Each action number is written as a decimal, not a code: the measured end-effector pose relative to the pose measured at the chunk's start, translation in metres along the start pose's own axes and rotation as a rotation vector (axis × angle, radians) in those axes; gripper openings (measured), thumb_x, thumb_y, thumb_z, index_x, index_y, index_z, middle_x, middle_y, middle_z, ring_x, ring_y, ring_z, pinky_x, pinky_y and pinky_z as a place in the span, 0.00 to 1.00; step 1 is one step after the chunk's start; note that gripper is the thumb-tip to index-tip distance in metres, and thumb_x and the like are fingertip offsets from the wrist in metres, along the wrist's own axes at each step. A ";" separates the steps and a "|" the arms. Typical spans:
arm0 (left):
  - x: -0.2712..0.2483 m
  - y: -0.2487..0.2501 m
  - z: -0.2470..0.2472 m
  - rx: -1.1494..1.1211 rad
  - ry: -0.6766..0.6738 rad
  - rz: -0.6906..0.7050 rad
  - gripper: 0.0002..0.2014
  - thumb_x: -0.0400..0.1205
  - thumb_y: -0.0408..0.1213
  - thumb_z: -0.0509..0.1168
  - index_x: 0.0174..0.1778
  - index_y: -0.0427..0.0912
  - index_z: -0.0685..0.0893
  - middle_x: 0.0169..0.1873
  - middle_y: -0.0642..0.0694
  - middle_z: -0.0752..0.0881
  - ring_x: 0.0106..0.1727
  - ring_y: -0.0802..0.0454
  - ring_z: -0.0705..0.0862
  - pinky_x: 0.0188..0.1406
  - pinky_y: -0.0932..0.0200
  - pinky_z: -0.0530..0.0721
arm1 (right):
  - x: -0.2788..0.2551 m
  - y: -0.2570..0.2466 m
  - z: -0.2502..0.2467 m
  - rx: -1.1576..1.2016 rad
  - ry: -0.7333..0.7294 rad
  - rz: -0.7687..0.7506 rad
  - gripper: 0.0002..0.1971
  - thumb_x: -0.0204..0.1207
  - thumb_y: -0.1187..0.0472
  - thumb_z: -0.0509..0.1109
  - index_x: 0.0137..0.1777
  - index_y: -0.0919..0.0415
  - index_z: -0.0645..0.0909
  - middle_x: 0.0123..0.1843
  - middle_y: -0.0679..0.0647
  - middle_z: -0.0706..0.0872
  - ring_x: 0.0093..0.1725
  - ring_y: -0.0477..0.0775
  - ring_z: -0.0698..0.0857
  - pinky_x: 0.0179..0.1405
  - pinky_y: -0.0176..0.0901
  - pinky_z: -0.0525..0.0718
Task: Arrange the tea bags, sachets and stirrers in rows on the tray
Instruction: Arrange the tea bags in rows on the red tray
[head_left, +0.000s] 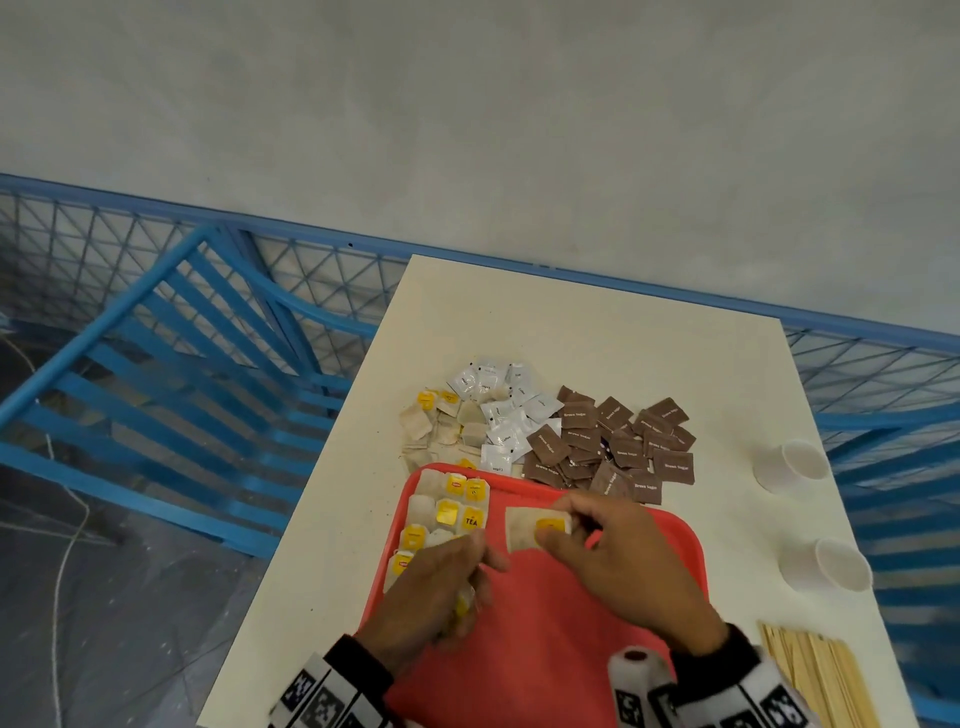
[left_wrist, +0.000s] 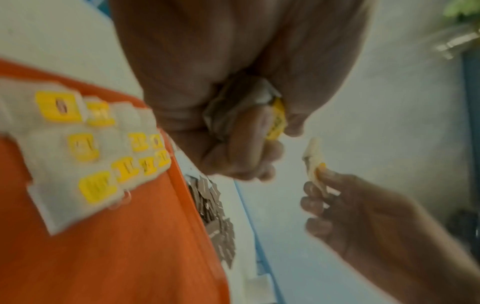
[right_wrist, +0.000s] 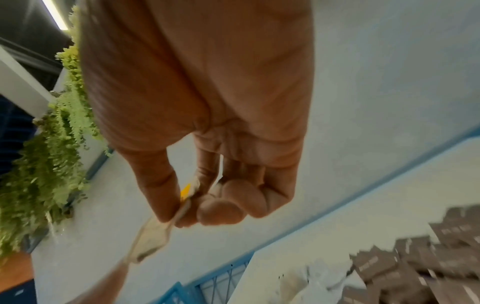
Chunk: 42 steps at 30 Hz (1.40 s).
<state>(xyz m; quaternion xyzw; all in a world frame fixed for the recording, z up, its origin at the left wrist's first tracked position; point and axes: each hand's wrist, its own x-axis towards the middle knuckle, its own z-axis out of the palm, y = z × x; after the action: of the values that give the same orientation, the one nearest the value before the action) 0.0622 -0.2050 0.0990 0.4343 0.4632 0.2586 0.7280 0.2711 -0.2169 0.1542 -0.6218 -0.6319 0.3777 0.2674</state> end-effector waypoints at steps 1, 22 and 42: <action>0.000 0.004 -0.002 0.078 0.053 0.049 0.24 0.80 0.62 0.64 0.52 0.42 0.87 0.31 0.44 0.82 0.18 0.55 0.72 0.17 0.65 0.66 | 0.004 -0.002 -0.002 -0.069 0.000 -0.020 0.06 0.76 0.58 0.75 0.38 0.50 0.84 0.27 0.50 0.80 0.28 0.46 0.75 0.29 0.35 0.70; -0.049 -0.062 -0.098 0.409 0.401 -0.102 0.07 0.80 0.38 0.73 0.35 0.46 0.90 0.24 0.56 0.86 0.20 0.65 0.77 0.25 0.64 0.75 | 0.057 0.004 0.123 -0.146 -0.337 0.002 0.06 0.73 0.62 0.77 0.37 0.53 0.85 0.27 0.40 0.80 0.30 0.36 0.79 0.33 0.27 0.73; -0.042 -0.075 -0.115 -0.049 0.490 -0.252 0.26 0.86 0.58 0.57 0.47 0.36 0.88 0.36 0.40 0.89 0.22 0.51 0.76 0.20 0.62 0.69 | 0.073 0.033 0.202 -0.284 -0.372 0.159 0.09 0.72 0.54 0.73 0.36 0.49 0.75 0.40 0.46 0.81 0.44 0.51 0.82 0.46 0.52 0.84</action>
<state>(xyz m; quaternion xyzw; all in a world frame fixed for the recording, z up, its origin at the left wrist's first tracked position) -0.0613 -0.2290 0.0303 0.2799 0.6695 0.2747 0.6308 0.1206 -0.1758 0.0024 -0.6207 -0.6660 0.4129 0.0258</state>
